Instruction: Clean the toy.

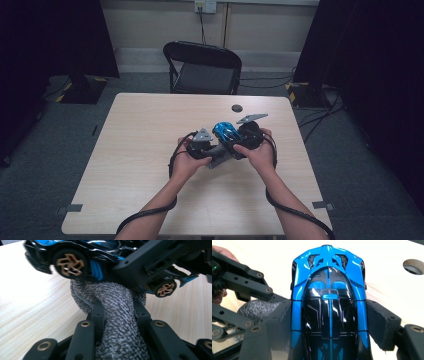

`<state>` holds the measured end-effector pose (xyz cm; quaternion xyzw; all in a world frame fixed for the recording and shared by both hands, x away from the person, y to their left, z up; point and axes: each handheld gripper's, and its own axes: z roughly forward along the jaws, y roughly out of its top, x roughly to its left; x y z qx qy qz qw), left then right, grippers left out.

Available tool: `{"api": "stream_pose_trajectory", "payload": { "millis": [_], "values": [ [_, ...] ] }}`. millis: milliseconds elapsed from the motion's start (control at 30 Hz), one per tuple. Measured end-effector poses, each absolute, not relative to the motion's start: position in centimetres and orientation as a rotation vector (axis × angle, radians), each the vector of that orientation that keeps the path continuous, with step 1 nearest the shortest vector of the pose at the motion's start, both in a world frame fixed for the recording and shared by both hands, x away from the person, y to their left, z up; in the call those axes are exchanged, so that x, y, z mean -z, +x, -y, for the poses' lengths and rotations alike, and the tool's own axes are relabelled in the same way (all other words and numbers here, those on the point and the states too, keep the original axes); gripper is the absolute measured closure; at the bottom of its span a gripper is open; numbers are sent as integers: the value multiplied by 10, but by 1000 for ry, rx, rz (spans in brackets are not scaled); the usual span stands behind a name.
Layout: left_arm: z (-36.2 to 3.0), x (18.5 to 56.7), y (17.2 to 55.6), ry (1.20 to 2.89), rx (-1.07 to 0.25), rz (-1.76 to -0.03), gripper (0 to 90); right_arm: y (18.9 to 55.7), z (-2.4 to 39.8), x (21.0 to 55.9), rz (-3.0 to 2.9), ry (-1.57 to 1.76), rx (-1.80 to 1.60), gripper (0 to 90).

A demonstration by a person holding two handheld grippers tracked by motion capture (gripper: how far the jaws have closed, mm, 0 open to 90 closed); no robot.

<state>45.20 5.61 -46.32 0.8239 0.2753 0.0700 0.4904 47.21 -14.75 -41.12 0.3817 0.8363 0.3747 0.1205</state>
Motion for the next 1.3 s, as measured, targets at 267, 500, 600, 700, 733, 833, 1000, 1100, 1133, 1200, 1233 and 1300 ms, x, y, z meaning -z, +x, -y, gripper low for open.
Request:
{"api": "stream_pose_trajectory", "payload": {
  "millis": [267, 500, 600, 700, 733, 833, 1000, 1100, 1133, 1200, 1233, 1300],
  "values": [
    [-51, 469, 446, 2009, -148, -655, 691, 473, 143, 413, -2443, 1117, -1087, 283],
    [-46, 472, 442, 2014, -133, -633, 692, 475, 141, 413, -2444, 1117, -1085, 283],
    [-43, 472, 440, 2015, -128, -625, 692, 476, 141, 413, -2442, 1121, -1088, 283],
    [-41, 472, 438, 2022, -129, -614, 692, 476, 141, 412, -2439, 1126, -1088, 283],
    [-40, 473, 437, 2016, -125, -618, 692, 476, 141, 412, -2438, 1125, -1089, 283],
    [-39, 473, 437, 2020, -125, -615, 691, 476, 141, 413, -2436, 1139, -1089, 283],
    [-38, 474, 435, 2026, -123, -609, 692, 477, 141, 414, -2433, 1140, -1097, 283],
    [-35, 474, 433, 2031, -113, -595, 692, 478, 140, 413, -2436, 1141, -1098, 283],
    [-35, 474, 432, 2032, -114, -591, 692, 478, 139, 413, -2434, 1140, -1095, 283],
    [-33, 474, 431, 2036, -105, -581, 692, 479, 139, 412, -2431, 1141, -1102, 283],
    [-31, 474, 430, 2036, -103, -575, 692, 479, 139, 412, -2428, 1143, -1102, 283],
    [-29, 474, 428, 2040, -101, -564, 692, 479, 139, 412, -2432, 1141, -1101, 283]
  ]
}}
